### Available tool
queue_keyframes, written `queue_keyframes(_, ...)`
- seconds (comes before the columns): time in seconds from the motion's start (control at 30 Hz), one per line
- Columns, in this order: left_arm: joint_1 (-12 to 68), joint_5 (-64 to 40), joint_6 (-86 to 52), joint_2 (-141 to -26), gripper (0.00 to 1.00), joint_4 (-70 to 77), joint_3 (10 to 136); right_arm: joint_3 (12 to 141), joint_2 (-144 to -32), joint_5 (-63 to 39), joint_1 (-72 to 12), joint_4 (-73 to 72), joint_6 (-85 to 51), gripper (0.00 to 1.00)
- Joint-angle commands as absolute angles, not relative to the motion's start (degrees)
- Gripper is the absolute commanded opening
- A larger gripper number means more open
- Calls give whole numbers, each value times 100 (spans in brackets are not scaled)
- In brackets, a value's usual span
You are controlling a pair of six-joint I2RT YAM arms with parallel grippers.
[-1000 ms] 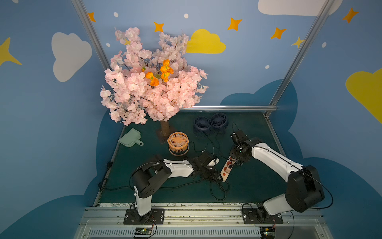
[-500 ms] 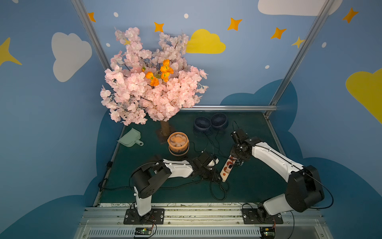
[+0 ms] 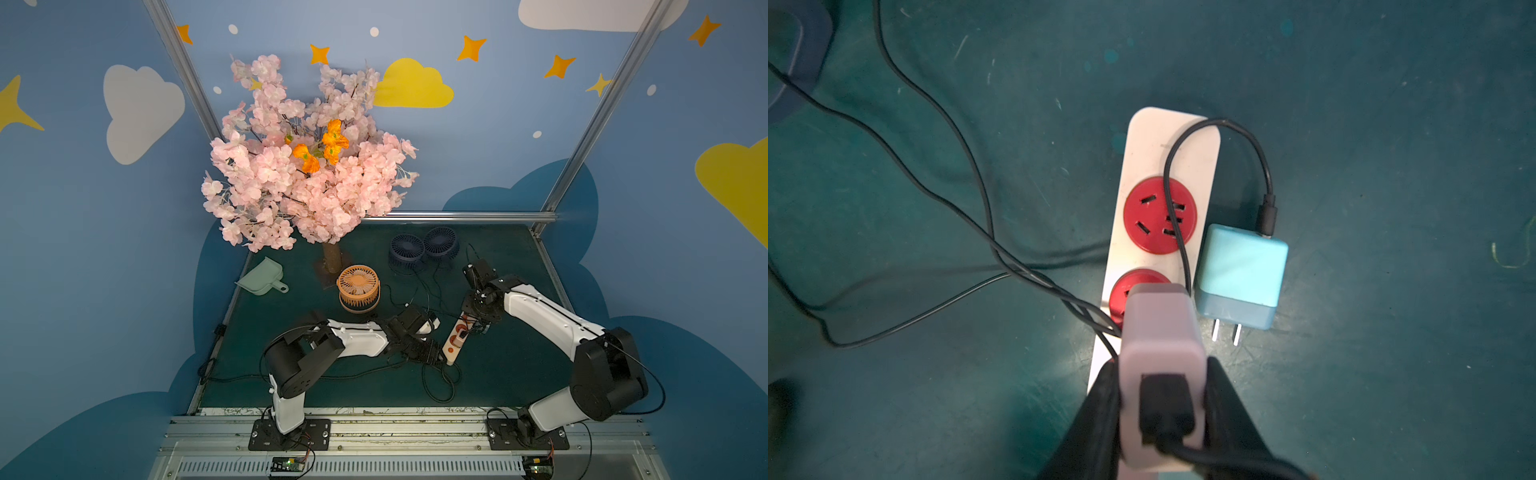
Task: Plug the desk fan into the power strip
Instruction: Insert the plug into the socket.
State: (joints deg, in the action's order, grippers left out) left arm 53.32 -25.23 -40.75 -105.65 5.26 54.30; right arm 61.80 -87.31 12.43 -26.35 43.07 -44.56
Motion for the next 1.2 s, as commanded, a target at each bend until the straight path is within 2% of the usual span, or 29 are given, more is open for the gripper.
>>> queue_keyframes(0.0, 5345, -2515, -4074, -10428, 55, 537, 5397, 6075, -8909, 1282, -2610, 4158, -4412, 0)
queue_keyframes(0.6, 5344, -2514, -4061, -10413, 55, 536, 5388, 6033, -9420, 1308, -2832, 4157, -4586, 0)
queue_keyframes(1.17, 5339, -2509, -4070, -10427, 54, 558, 5378, 5590, -9456, 1342, -3146, 3809, -5088, 0)
